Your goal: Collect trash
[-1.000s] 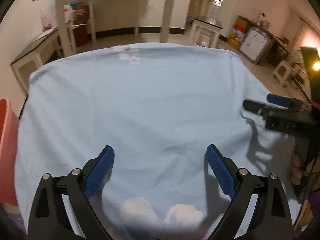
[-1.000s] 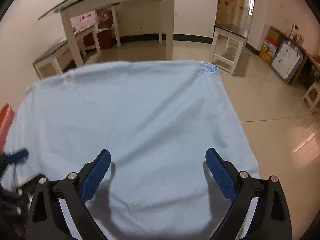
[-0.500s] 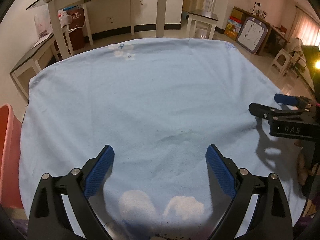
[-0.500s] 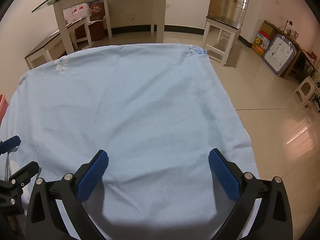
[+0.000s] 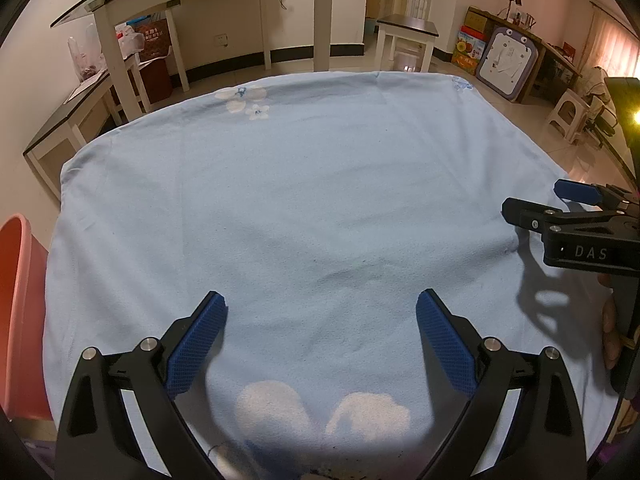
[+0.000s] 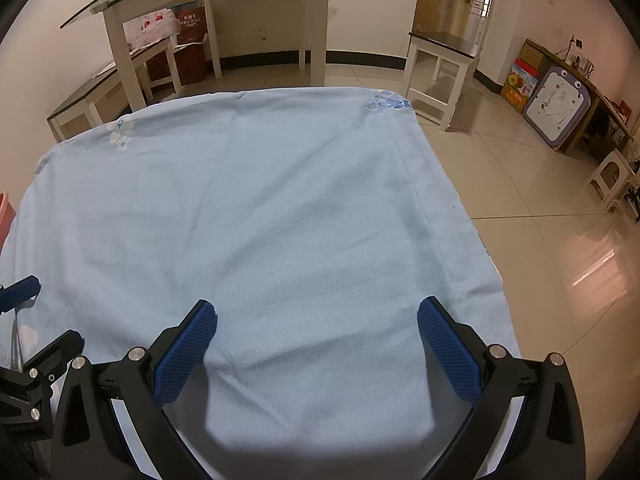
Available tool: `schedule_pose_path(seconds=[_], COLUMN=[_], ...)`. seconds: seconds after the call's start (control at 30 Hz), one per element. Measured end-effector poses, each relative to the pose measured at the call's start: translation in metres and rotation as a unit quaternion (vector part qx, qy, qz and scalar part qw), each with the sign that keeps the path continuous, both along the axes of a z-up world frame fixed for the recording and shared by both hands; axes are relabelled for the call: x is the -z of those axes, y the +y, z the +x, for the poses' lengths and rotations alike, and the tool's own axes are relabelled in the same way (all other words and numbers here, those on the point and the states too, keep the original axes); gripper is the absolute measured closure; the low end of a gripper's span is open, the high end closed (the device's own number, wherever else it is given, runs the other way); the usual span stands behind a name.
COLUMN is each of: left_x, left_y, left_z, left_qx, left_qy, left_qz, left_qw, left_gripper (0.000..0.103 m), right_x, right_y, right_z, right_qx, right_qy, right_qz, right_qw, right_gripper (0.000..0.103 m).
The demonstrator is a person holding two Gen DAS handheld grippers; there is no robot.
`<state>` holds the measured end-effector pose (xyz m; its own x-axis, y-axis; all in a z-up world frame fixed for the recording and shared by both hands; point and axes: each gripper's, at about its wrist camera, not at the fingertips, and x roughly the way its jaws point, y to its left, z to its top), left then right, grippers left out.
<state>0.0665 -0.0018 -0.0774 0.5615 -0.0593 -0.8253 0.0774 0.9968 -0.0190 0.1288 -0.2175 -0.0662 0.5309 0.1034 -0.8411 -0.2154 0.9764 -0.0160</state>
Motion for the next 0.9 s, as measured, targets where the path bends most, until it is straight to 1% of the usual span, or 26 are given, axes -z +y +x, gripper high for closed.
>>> schedule_pose_path(seconds=[0.67,0.9], left_x=[0.0014,0.0011], left_y=[0.0000,-0.0002], left_z=[0.0002,0.0003], left_qx=[0.000,0.000], left_qy=[0.000,0.000], left_qz=[0.001,0.001], left_qw=[1.0000,1.0000], left_gripper=[0.006,0.006], right_x=[-0.0001,-0.0004], right_y=[0.0006,-0.0012], right_z=[-0.0030,0.0037], right_qx=[0.003,0.008], right_qy=[0.001,0.003], right_qz=[0.001,0.001], right_qw=[1.000,1.000], right_gripper=[0.003,0.003])
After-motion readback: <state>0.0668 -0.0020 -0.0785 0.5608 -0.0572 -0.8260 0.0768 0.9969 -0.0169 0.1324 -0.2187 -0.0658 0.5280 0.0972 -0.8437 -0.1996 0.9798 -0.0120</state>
